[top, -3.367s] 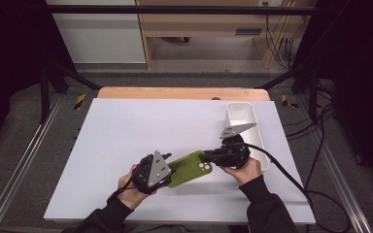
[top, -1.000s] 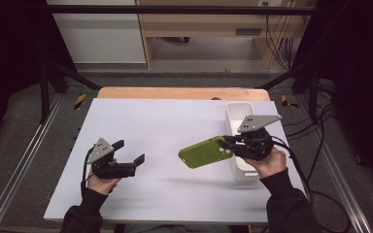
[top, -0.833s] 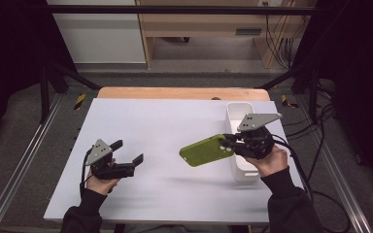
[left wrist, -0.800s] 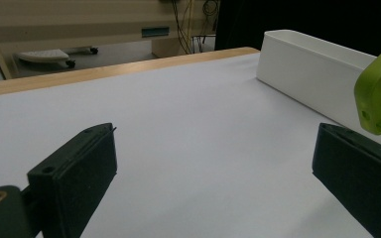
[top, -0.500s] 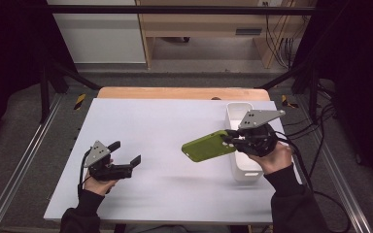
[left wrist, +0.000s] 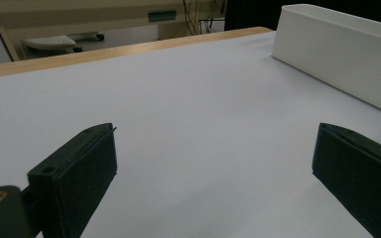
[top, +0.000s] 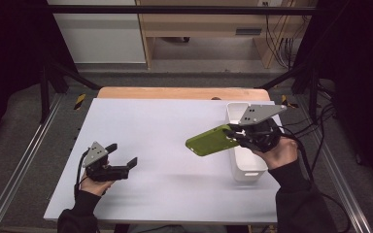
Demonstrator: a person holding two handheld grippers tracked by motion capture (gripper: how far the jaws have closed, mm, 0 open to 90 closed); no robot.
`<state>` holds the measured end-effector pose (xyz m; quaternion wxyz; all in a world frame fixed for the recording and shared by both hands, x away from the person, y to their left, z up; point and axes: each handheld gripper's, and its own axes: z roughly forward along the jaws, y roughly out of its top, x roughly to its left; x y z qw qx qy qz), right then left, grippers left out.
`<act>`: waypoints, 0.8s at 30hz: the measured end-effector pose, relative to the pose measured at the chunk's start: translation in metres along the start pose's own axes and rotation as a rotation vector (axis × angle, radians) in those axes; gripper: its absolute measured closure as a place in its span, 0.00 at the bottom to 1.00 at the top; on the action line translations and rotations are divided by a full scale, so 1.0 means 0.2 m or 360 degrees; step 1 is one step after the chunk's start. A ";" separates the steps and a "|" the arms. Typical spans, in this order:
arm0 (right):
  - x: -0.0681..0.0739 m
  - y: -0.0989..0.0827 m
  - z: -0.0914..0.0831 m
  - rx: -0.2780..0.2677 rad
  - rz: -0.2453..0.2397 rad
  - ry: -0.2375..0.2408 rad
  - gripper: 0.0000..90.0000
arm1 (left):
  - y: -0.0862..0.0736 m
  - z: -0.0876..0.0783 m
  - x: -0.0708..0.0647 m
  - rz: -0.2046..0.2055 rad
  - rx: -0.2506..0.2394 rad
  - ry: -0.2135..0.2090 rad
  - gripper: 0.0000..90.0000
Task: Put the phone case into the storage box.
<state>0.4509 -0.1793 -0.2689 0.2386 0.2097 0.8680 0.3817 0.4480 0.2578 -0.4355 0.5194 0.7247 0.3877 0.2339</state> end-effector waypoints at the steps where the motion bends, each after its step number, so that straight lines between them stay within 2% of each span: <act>1: 0.00 0.00 0.00 0.0006 -0.0011 -0.0006 0.88 | 0.00 0.00 0.00 0.0006 0.0006 0.0003 0.03; 11: -0.01 0.04 -0.01 0.0054 -0.0118 -0.0068 0.88 | -0.01 -0.01 0.03 -0.0006 0.0005 0.0022 0.03; 16: -0.03 0.06 -0.02 0.0070 -0.0134 -0.0086 0.88 | -0.02 -0.02 0.04 -0.0008 0.0010 0.0027 0.03; 24: -0.04 0.10 -0.04 0.0091 -0.0227 -0.0148 0.88 | -0.02 -0.02 0.05 -0.0013 0.0012 0.0035 0.03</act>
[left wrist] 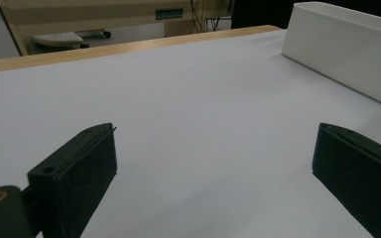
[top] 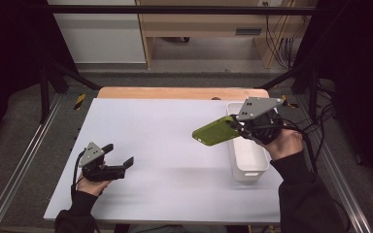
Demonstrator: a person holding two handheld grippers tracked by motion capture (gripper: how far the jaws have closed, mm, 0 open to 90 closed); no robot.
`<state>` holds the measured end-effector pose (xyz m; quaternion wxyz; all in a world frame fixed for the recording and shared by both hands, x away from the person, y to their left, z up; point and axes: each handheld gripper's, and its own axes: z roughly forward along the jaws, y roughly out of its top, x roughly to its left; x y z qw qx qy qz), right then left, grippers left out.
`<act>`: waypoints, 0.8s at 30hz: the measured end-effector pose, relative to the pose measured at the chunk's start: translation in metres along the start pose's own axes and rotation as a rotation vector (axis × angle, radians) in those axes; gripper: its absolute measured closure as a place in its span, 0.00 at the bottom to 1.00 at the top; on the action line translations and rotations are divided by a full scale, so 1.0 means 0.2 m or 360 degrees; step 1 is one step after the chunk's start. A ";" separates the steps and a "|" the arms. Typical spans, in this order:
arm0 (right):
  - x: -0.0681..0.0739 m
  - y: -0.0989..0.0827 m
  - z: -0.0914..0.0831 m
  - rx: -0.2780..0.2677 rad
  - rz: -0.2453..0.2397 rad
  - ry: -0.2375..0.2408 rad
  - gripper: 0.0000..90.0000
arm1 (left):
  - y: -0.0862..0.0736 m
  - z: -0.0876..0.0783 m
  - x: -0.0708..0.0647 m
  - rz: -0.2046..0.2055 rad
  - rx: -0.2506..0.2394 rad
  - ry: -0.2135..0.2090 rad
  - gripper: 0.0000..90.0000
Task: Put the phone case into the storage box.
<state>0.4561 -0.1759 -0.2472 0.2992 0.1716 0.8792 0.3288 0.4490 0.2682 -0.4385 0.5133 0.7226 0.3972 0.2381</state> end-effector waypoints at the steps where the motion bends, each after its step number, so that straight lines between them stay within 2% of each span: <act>1: -0.01 0.00 0.00 0.0002 -0.0008 -0.0006 0.88 | 0.00 0.00 0.00 -0.0001 -0.0002 -0.0002 0.03; 24: -0.08 0.05 0.01 0.0064 -0.0233 -0.0140 0.88 | 0.00 0.01 0.01 0.0000 0.0007 -0.0004 0.03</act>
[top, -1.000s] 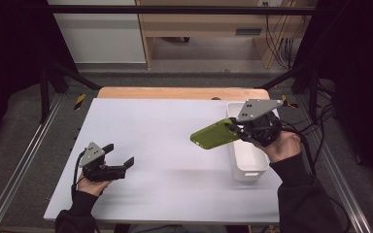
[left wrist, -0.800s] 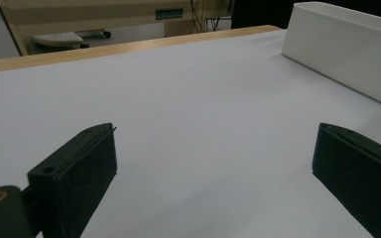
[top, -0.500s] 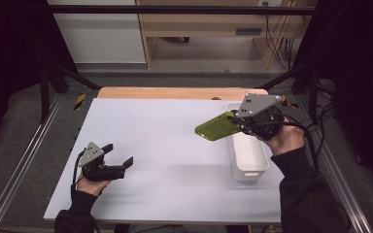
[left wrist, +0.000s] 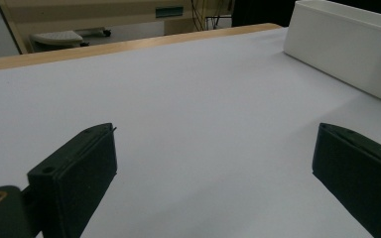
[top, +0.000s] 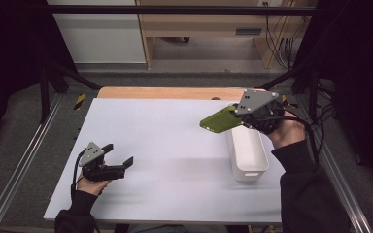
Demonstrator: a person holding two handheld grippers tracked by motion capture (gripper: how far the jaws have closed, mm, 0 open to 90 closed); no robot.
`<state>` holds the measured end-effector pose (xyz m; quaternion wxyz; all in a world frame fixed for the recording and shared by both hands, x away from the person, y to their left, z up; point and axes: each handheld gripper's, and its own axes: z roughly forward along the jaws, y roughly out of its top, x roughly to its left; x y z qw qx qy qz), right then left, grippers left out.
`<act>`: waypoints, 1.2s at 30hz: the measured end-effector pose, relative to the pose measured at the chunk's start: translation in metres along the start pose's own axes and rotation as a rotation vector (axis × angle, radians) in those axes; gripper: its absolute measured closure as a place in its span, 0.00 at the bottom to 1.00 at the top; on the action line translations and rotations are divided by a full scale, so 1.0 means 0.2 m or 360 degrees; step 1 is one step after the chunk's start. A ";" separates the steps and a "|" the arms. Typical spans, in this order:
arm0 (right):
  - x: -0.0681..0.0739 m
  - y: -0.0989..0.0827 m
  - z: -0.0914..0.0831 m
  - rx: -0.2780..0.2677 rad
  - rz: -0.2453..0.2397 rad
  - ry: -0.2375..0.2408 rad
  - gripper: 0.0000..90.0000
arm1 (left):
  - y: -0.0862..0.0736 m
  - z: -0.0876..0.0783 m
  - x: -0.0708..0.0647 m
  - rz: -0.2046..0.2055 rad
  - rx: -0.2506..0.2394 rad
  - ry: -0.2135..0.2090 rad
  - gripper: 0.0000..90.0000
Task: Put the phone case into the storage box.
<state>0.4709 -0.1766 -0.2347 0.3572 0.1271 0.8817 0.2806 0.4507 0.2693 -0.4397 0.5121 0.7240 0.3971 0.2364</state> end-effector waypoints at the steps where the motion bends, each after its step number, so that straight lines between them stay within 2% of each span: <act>1: -0.01 0.00 0.00 0.0007 -0.0008 -0.0008 0.88 | 0.00 0.00 0.00 -0.0001 0.0000 -0.0002 0.03; 18: -0.08 -0.02 0.01 0.0061 -0.0103 -0.0080 0.88 | 0.00 0.00 0.00 -0.0001 0.0009 -0.0004 0.03; 26: -0.11 -0.01 0.01 0.0100 -0.0177 -0.0116 0.88 | 0.00 0.00 0.01 -0.0001 0.0008 -0.0007 0.03; 36: -0.15 -0.03 0.02 0.0139 -0.0213 -0.0138 0.88 | 0.00 0.00 0.01 -0.0001 0.0010 -0.0005 0.03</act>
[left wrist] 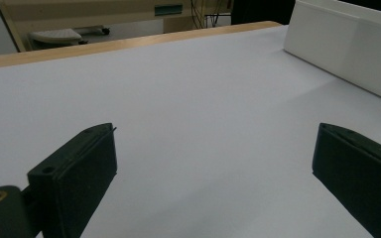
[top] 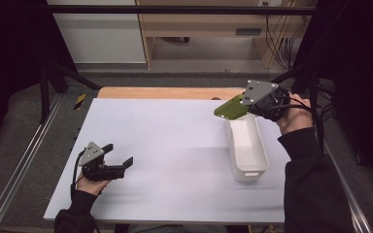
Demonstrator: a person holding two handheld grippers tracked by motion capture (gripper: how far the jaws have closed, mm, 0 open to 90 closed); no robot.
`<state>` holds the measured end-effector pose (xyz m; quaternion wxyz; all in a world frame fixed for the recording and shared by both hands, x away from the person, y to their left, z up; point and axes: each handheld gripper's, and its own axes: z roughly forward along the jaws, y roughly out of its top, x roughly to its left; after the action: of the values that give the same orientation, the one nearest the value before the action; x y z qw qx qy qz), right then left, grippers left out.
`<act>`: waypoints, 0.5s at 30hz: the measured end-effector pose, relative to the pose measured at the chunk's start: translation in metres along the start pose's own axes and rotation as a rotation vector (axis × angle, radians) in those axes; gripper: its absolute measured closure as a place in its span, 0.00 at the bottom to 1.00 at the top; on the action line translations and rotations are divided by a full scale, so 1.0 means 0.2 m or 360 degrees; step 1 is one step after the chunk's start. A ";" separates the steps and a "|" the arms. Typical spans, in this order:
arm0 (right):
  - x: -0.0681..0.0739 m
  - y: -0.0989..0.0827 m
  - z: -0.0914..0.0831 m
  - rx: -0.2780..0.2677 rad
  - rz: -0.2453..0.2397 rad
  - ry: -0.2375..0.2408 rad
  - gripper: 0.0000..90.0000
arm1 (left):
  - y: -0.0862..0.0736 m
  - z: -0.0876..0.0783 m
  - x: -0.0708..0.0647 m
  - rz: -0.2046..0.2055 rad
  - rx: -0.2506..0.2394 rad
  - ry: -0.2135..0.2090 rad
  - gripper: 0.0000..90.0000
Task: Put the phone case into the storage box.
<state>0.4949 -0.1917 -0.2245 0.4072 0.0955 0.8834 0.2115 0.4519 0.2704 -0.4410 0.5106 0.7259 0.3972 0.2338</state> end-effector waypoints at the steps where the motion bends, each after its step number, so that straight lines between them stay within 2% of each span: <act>1: 0.00 0.00 0.00 0.0001 -0.0003 -0.0001 0.88 | 0.00 0.00 0.00 0.0000 -0.0001 0.0001 0.03; 15: -0.04 -0.04 0.01 0.0028 -0.0054 0.0000 0.88 | 0.00 0.00 0.00 0.0004 0.0005 -0.0004 0.03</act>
<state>0.5018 -0.2001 -0.2239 0.4100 0.0841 0.8866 0.1968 0.4522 0.2703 -0.4414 0.5097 0.7275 0.3959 0.2328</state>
